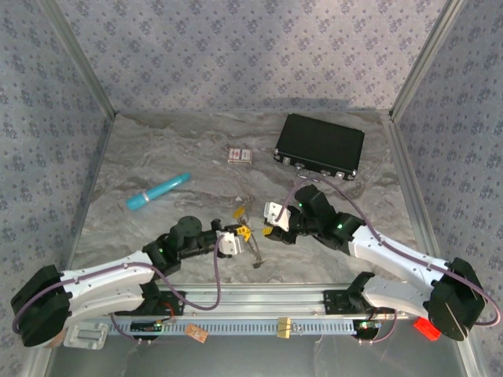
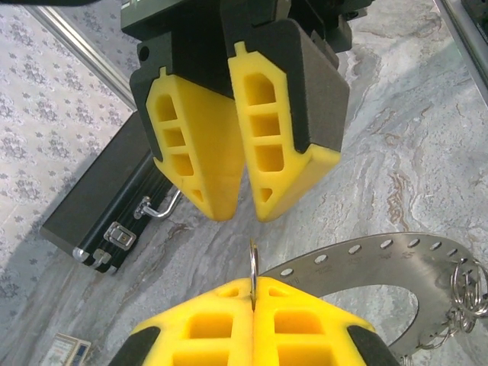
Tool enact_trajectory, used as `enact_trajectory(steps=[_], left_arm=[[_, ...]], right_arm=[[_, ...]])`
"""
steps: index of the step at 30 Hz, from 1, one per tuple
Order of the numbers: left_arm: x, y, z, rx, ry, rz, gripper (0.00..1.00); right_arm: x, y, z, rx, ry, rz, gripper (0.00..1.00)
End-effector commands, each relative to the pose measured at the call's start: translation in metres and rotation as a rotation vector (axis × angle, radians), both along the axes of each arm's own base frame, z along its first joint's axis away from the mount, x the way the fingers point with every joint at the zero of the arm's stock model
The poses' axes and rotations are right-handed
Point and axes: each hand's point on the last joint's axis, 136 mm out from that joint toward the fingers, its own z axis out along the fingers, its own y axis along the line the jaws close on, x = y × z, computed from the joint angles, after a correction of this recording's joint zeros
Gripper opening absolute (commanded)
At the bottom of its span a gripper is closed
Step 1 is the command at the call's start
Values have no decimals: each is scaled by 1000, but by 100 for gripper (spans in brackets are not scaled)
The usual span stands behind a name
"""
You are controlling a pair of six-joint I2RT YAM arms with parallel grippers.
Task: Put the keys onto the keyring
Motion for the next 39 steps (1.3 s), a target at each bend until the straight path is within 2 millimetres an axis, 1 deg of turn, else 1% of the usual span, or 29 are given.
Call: enact_trajectory(steps=[1, 7, 9, 12, 14, 17, 19, 21, 25, 27, 28, 31, 33, 36, 39], left_arm=[[7, 0, 17, -74, 56, 64, 0], [21, 11, 17, -128, 204, 172, 0], [27, 19, 16, -137, 231, 221, 0], [33, 31, 13, -137, 257, 278, 0], [38, 41, 13, -150, 268, 324, 0], [46, 60, 15, -186, 270, 412, 0], [50, 75, 17, -217, 271, 474, 0], [54, 90, 18, -248, 270, 530, 0], [57, 115, 21, -294, 261, 623, 0], [57, 121, 24, -314, 246, 647, 0], [58, 124, 24, -320, 240, 660, 0], [59, 129, 27, -322, 226, 681, 0], [59, 131, 29, -325, 217, 687, 0], [59, 131, 30, -329, 211, 683, 0], [58, 130, 30, -327, 205, 674, 0]], right_arm=[[-1, 6, 12, 44, -1, 14, 28], [4, 7, 14, 61, 10, -10, 28], [15, 6, 18, 72, 14, -70, 27], [31, 4, 21, 97, 35, -161, 28], [44, 2, 17, 95, 45, -234, 28], [64, 2, 8, 70, 100, -354, 30], [76, 5, 0, 40, 177, -430, 30], [86, 11, -6, 12, 250, -485, 31], [101, 25, -29, -83, 433, -593, 30], [113, 27, -46, -148, 528, -689, 31], [120, 31, -51, -171, 573, -736, 31], [129, 43, -68, -197, 653, -799, 33], [133, 44, -78, -220, 672, -855, 34], [144, 44, -85, -234, 700, -980, 36], [146, 54, -90, -257, 699, -985, 37]])
